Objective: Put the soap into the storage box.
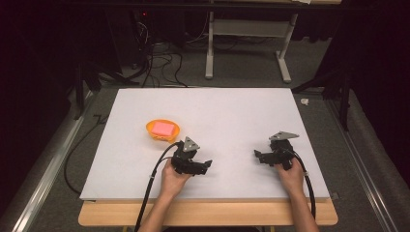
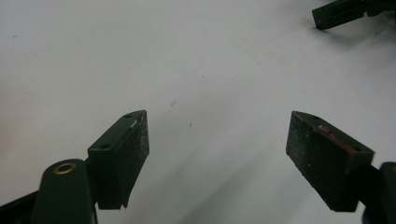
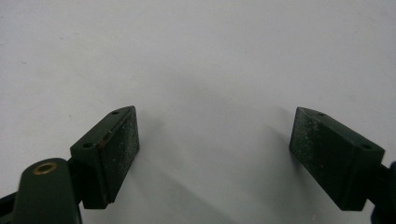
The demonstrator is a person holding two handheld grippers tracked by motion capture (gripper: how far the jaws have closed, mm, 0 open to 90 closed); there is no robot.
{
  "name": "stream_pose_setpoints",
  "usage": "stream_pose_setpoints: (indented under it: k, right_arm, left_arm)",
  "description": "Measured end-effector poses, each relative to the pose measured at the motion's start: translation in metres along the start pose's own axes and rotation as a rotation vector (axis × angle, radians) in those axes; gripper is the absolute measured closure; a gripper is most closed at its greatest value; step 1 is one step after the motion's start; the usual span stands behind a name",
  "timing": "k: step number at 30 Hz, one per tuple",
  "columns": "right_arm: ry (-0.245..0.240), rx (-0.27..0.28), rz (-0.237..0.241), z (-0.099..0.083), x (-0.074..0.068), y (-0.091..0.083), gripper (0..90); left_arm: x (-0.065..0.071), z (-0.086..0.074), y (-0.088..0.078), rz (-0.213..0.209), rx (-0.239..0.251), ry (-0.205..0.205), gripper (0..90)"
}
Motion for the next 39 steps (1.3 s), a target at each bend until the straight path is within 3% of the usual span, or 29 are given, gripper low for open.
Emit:
stream_pose_setpoints:
  k: [21,27,31,39]
  right_arm:
    - [-0.004,0.001,0.000,0.000,0.000,0.000,16.6]
    - [-0.001,0.000,-0.001,0.000,0.000,0.000,16.6]
    - [0.003,0.000,-0.001,0.000,0.000,0.000,16.6]
    - [0.001,0.000,0.000,0.000,0.000,0.000,16.6]
  left_arm:
    - [-0.006,-0.007,0.019,0.043,-0.028,0.005,22.1]
    - [-0.007,-0.012,0.026,0.062,-0.058,0.015,22.1]
    - [-0.005,-0.012,0.027,0.078,-0.056,0.034,21.7]
    - [-0.005,-0.013,0.028,0.084,-0.050,0.033,20.7]
Point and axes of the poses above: each handheld gripper's, and its own axes: y roughly forward along the jaws, z roughly out of its top, x roughly to its right, the point moved 5 cm from there along y, roughly forward along the jaws, and after that the axes turned 7 degrees about y, right-handed, at the moved point
